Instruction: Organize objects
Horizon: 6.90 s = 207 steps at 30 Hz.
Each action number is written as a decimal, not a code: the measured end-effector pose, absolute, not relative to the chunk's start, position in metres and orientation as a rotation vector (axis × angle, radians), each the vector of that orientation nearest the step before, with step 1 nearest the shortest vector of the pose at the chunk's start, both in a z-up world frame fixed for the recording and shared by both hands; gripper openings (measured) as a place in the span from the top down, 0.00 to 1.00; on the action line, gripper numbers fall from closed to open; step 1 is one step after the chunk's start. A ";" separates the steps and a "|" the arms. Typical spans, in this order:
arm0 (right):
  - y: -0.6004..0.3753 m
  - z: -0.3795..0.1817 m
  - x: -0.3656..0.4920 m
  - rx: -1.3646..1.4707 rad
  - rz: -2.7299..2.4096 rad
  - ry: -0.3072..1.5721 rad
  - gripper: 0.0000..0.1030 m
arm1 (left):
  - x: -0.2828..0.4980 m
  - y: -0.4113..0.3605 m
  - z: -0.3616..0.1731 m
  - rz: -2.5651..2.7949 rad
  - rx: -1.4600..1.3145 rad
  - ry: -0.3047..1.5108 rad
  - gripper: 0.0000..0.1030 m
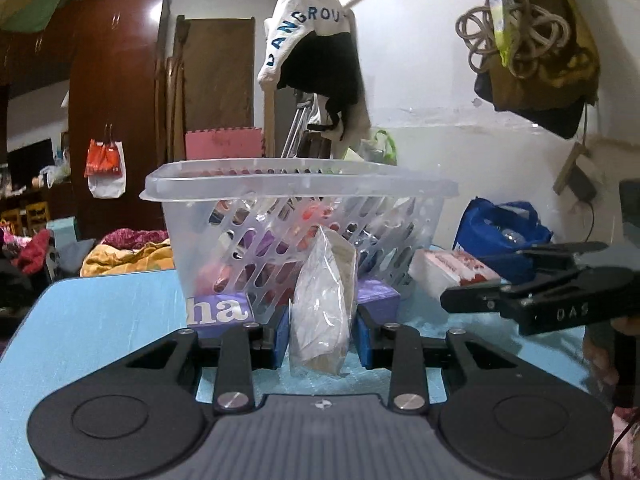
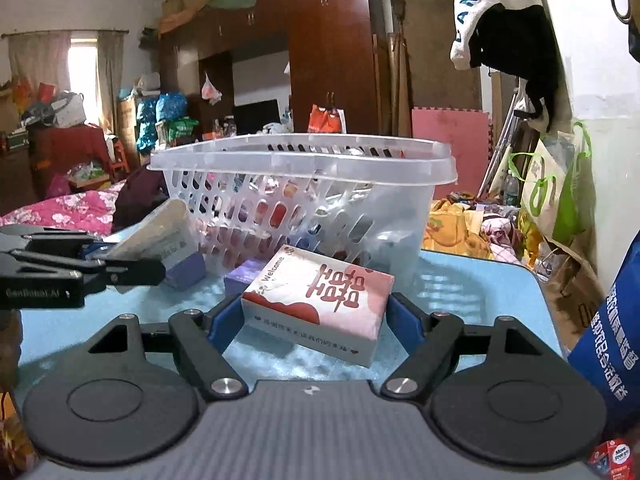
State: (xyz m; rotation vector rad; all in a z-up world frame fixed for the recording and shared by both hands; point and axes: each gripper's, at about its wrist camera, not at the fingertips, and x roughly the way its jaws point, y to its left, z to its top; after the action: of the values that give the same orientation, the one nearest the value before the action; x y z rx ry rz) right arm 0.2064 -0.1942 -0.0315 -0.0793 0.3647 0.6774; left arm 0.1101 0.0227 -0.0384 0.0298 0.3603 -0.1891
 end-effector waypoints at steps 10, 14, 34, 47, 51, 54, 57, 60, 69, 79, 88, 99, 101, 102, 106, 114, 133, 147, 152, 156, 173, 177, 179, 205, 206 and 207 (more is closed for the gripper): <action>-0.218 -0.025 0.187 0.072 0.737 0.216 0.22 | 0.089 0.035 -0.030 -0.234 -0.010 0.247 0.64; -0.225 -0.004 0.180 0.139 0.811 0.175 0.22 | 0.075 0.039 -0.011 -0.327 -0.060 0.186 0.64; -0.127 0.080 0.304 -0.119 0.622 0.294 0.03 | 0.236 0.055 0.076 -0.094 -0.118 0.420 0.25; -0.167 0.011 0.215 -0.106 0.697 0.367 0.00 | 0.139 0.068 0.002 -0.070 -0.046 0.483 0.15; -0.162 -0.012 0.232 -0.030 0.703 0.437 0.00 | 0.165 0.066 -0.016 -0.051 -0.022 0.572 0.15; -0.161 -0.016 0.235 -0.009 0.684 0.448 0.00 | 0.175 0.067 -0.022 -0.009 -0.030 0.601 0.15; -0.157 -0.020 0.234 -0.012 0.681 0.455 0.00 | 0.180 0.064 -0.028 0.004 -0.043 0.610 0.15; -0.148 -0.028 0.231 -0.037 0.656 0.475 0.00 | 0.186 0.062 -0.035 0.021 -0.035 0.612 0.43; -0.116 -0.042 0.245 -0.013 0.631 0.568 0.08 | 0.163 0.088 -0.039 0.017 -0.149 0.551 0.51; -0.121 -0.042 0.239 -0.043 0.639 0.564 0.41 | 0.159 0.079 -0.037 0.036 -0.108 0.502 0.51; -0.174 -0.030 0.188 0.043 0.695 0.425 0.42 | 0.146 0.080 -0.030 0.001 -0.120 0.425 0.51; -0.212 0.001 0.152 0.178 0.743 0.268 0.43 | 0.097 0.057 -0.006 -0.173 -0.145 0.334 0.51; -0.210 0.024 0.149 0.148 0.712 0.205 0.43 | 0.099 0.052 0.020 -0.175 -0.126 0.309 0.51; -0.206 0.038 0.152 0.115 0.690 0.182 0.43 | 0.103 0.052 0.034 -0.187 -0.136 0.302 0.51; -0.175 0.090 0.194 0.001 0.633 0.180 0.43 | 0.140 0.051 0.088 -0.219 -0.172 0.307 0.51; -0.135 0.108 0.298 -0.087 0.573 0.369 0.43 | 0.241 0.042 0.105 -0.120 -0.177 0.437 0.51; -0.169 0.106 0.269 -0.031 0.523 0.325 0.00 | 0.215 0.055 0.092 -0.184 -0.187 0.369 0.01; -0.168 0.106 0.246 -0.081 0.548 0.364 0.00 | 0.180 0.073 0.095 -0.103 -0.097 0.423 0.01; -0.174 0.097 0.244 -0.058 0.532 0.373 0.00 | 0.173 0.069 0.093 -0.104 -0.116 0.450 0.01; -0.181 0.091 0.245 -0.070 0.508 0.375 0.00 | 0.174 0.059 0.091 -0.085 -0.112 0.457 0.01; -0.192 0.072 0.242 -0.104 0.532 0.389 0.00 | 0.179 0.011 0.067 -0.043 -0.030 0.519 0.01; -0.192 0.072 0.244 -0.110 0.532 0.392 0.00 | 0.178 0.012 0.070 -0.033 -0.034 0.515 0.01; -0.191 0.071 0.244 -0.112 0.535 0.393 0.00 | 0.178 0.012 0.070 -0.033 -0.032 0.516 0.01; -0.188 0.064 0.242 -0.124 0.543 0.392 0.00 | 0.184 0.007 0.063 -0.017 -0.016 0.534 0.01; -0.188 0.064 0.241 -0.123 0.545 0.392 0.00 | 0.184 0.007 0.063 -0.015 -0.015 0.534 0.01; -0.188 0.064 0.242 -0.123 0.546 0.392 0.00 | 0.184 0.008 0.063 -0.015 -0.015 0.535 0.01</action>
State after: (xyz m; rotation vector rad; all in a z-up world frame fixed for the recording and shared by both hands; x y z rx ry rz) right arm 0.2416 -0.1881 0.0643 -0.1228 0.3924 0.5462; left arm 0.1839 0.0076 0.0630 -0.0154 0.5347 -0.0149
